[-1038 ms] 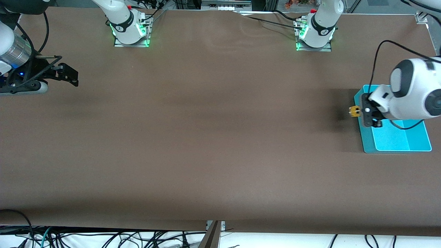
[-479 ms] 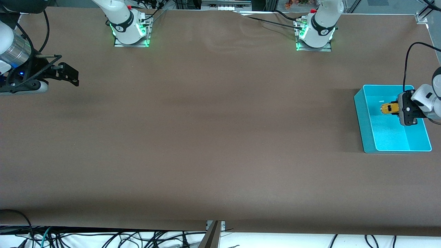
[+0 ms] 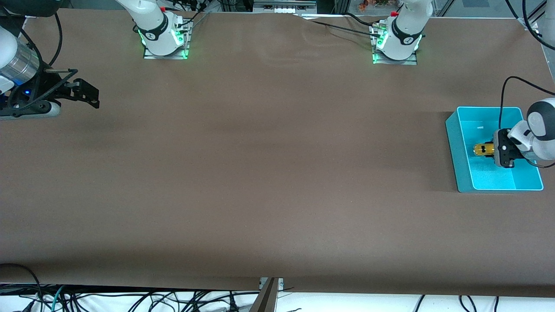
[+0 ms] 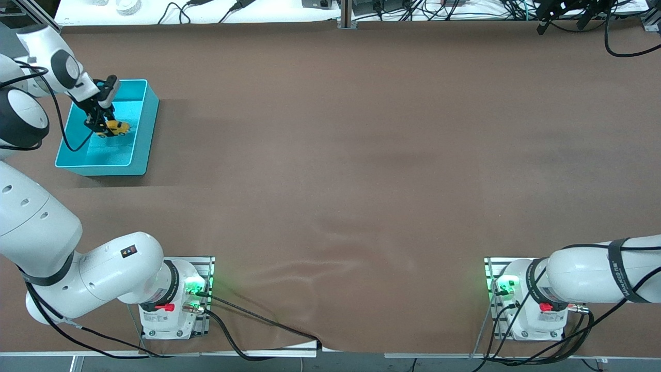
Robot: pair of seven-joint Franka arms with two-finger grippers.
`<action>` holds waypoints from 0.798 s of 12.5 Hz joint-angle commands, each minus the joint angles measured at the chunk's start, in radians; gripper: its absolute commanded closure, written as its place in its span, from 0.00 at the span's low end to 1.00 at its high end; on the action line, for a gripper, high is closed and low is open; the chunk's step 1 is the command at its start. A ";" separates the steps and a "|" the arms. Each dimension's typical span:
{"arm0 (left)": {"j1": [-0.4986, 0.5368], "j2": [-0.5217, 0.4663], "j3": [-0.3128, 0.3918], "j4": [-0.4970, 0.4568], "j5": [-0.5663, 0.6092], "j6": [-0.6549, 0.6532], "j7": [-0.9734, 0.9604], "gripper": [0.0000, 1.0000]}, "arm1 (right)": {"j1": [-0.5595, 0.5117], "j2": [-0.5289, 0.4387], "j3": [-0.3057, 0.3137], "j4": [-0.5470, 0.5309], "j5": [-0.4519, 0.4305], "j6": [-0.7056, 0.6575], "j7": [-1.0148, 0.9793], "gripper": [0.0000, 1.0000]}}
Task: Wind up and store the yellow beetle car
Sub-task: 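Lower the car into the cyan bin and open the left gripper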
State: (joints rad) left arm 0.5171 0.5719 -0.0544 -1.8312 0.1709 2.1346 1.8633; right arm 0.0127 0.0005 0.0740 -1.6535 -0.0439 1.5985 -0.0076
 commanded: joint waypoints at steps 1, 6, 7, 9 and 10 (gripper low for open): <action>0.035 -0.046 -0.013 -0.077 0.013 0.010 0.065 0.81 | 0.004 0.006 -0.005 0.024 0.015 -0.022 0.011 0.00; 0.035 -0.059 -0.021 -0.062 0.009 -0.011 0.097 0.00 | 0.004 0.004 -0.005 0.026 0.016 -0.023 0.012 0.00; 0.029 -0.087 -0.022 -0.048 -0.002 -0.060 0.093 0.00 | 0.004 0.006 -0.005 0.026 0.016 -0.023 0.012 0.00; 0.023 -0.156 -0.068 -0.004 -0.027 -0.155 0.073 0.00 | 0.004 0.006 -0.005 0.026 0.016 -0.023 0.012 0.00; 0.023 -0.173 -0.111 0.051 -0.022 -0.226 0.042 0.00 | 0.004 0.006 -0.005 0.026 0.016 -0.023 0.012 0.00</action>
State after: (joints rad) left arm 0.5417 0.4725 -0.1084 -1.8374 0.1612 2.0272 1.9274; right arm 0.0127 0.0006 0.0739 -1.6524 -0.0433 1.5984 -0.0058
